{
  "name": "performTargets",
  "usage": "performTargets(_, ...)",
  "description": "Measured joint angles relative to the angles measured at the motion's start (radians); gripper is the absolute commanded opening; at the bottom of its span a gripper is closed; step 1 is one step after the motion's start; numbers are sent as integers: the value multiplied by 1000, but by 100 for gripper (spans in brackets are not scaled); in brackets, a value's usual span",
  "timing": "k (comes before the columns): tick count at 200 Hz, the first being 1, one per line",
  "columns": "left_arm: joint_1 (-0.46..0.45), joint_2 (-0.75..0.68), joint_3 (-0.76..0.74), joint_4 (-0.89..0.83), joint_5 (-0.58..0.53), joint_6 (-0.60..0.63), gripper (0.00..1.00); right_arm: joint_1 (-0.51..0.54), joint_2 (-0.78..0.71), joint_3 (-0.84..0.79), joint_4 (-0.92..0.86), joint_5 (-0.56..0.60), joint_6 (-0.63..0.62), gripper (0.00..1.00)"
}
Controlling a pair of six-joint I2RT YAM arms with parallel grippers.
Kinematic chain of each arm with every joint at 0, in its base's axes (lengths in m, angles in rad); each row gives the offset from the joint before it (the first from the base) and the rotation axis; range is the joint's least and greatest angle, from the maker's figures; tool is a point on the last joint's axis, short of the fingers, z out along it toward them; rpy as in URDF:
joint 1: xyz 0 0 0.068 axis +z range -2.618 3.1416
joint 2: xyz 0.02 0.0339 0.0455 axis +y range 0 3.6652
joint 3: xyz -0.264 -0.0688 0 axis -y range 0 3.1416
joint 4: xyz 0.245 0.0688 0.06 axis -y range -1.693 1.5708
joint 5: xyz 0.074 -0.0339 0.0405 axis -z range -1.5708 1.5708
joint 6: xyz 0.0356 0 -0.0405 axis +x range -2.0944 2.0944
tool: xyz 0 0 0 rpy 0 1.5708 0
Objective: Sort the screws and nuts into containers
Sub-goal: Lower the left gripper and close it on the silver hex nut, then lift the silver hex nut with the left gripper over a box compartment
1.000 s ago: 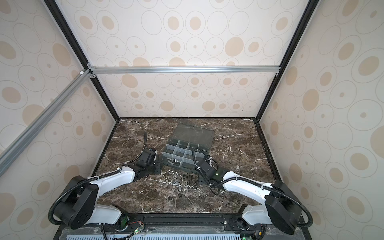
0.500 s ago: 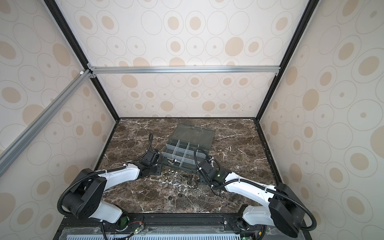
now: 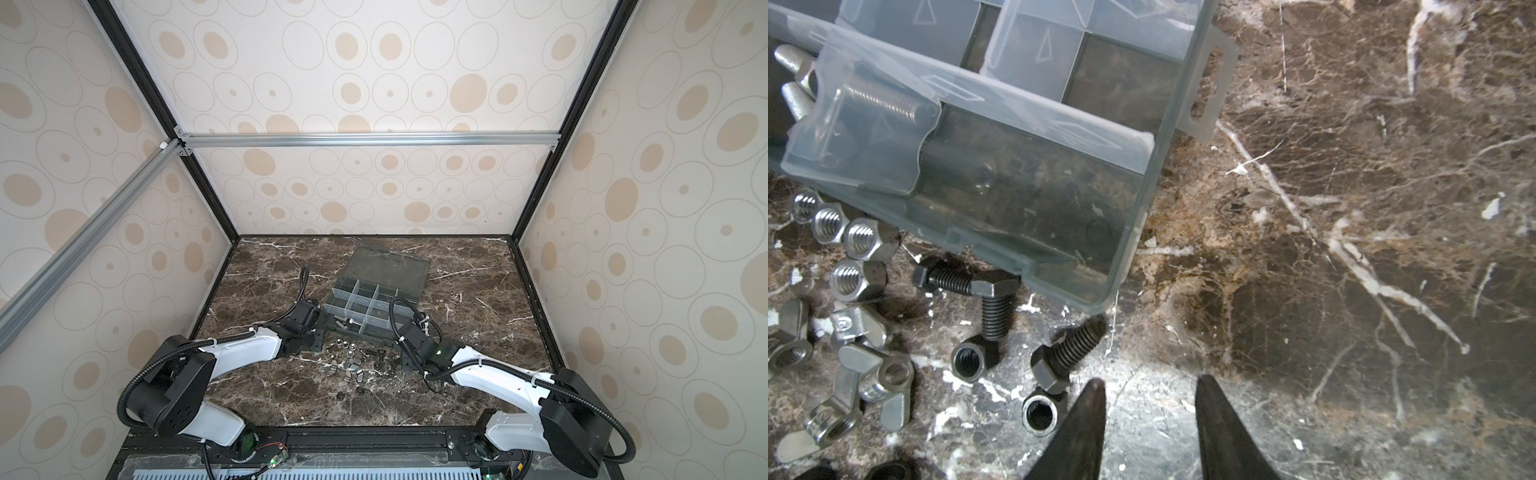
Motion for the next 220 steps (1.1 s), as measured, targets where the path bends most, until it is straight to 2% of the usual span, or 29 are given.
performTargets(23, -2, 1, 0, 3, -5, 5, 20, 0, -4, -7, 0, 1, 2, 40)
performTargets(52, -4, 1, 0, 4, -9, 7, 18, 0, -29, -18, -4, 3, 6, 40)
performTargets(91, -16, -19, 0, -11, -3, 6, 17, 0, -61, -21, -11, 6, 10, 40)
performTargets(143, -65, -160, 7, -60, 24, 2, 18, 0, -93, -35, -29, 28, 13, 40)
performTargets(192, -147, -174, 121, -100, 49, 0, 19, 0, -140, -35, -58, 56, 13, 40)
performTargets(220, -204, -122, 222, -90, 69, 0, 19, -1, -170, -41, -70, 72, 16, 40)
